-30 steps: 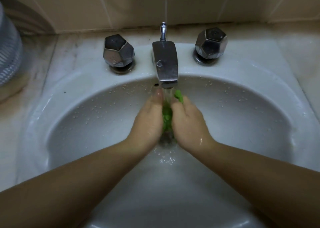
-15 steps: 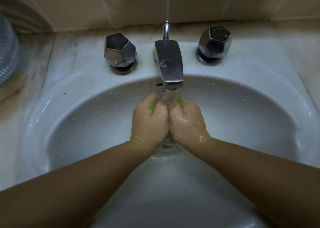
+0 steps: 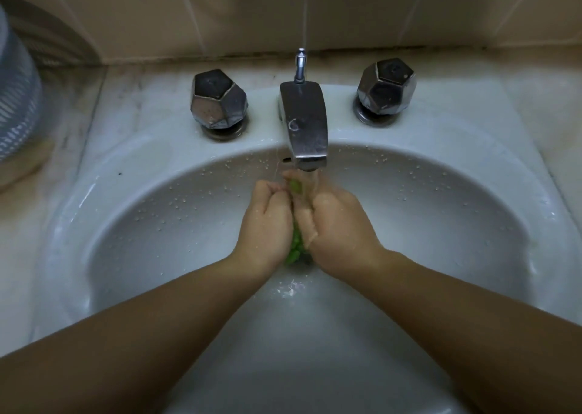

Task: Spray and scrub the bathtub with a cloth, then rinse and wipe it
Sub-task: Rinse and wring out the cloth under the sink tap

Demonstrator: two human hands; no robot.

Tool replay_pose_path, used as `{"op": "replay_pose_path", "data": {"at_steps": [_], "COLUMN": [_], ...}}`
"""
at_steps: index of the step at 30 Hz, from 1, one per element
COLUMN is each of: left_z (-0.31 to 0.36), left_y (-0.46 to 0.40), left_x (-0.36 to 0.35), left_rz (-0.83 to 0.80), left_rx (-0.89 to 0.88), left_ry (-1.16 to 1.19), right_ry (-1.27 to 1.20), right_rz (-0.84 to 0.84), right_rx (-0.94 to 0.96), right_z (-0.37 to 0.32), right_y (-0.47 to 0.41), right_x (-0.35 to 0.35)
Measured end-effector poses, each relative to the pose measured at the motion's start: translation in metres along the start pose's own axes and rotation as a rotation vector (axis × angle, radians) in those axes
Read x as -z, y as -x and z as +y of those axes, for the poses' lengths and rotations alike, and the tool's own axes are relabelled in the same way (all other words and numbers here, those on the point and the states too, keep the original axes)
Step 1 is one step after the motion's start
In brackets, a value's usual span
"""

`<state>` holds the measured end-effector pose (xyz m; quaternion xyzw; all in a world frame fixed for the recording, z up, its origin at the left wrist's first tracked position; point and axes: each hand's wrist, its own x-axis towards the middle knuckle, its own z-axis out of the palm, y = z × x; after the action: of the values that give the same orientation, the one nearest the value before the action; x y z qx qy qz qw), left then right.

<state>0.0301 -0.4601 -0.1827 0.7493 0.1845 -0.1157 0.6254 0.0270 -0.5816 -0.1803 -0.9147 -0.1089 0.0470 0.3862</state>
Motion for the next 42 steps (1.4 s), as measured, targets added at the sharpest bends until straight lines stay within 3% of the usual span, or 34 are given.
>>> {"op": "replay_pose_path", "data": {"at_steps": [3, 7, 11, 13, 16, 18, 22, 25, 33, 39, 40, 42], "left_z": [-0.003, 0.0, 0.008, 0.012, 0.019, 0.026, 0.037, 0.04, 0.036, 0.045, 0.047, 0.05], "left_y": [-0.002, 0.008, 0.016, 0.019, 0.028, 0.033, 0.039, 0.039, 0.052, 0.071, 0.074, 0.077], "left_x": [0.004, 0.01, 0.022, 0.032, 0.042, 0.043, 0.043, 0.041, 0.039, 0.046, 0.049, 0.055], "left_rz": [0.017, -0.053, -0.18, -0.207, -0.227, -0.231, -0.193, -0.176, -0.149, -0.219, -0.226, -0.251], "left_rx": [-0.045, -0.16, -0.208, -0.2, -0.174, -0.169, -0.153, -0.118, -0.227, -0.117, -0.084, -0.028], "left_ry": [-0.039, -0.099, -0.282, -0.329, -0.28, -0.252, -0.199, -0.135, -0.126, -0.114, -0.103, -0.07], "right_ry": [0.156, -0.008, -0.019, -0.031, 0.243, 0.505, 0.799, 0.775, 0.76, 0.619, 0.587, 0.462], "right_rz": [-0.022, 0.071, -0.091, -0.049, 0.228, 0.317, 0.101, -0.069, 0.096, 0.016, 0.104, 0.295], "right_rx": [0.042, -0.059, -0.118, -0.124, 0.045, 0.154, 0.142, 0.14, -0.124, -0.24, -0.169, 0.156], "right_z": [0.002, -0.01, -0.006, 0.001, 0.009, 0.008, 0.005, 0.008, -0.01, -0.023, -0.025, -0.033], "right_y": [-0.006, -0.003, 0.0, -0.002, -0.017, -0.037, -0.076, -0.091, -0.097, -0.086, -0.073, -0.034], "right_x": [0.002, 0.01, 0.029, 0.051, 0.09, 0.111, 0.143, 0.152, 0.134, 0.14, 0.14, 0.138]}}
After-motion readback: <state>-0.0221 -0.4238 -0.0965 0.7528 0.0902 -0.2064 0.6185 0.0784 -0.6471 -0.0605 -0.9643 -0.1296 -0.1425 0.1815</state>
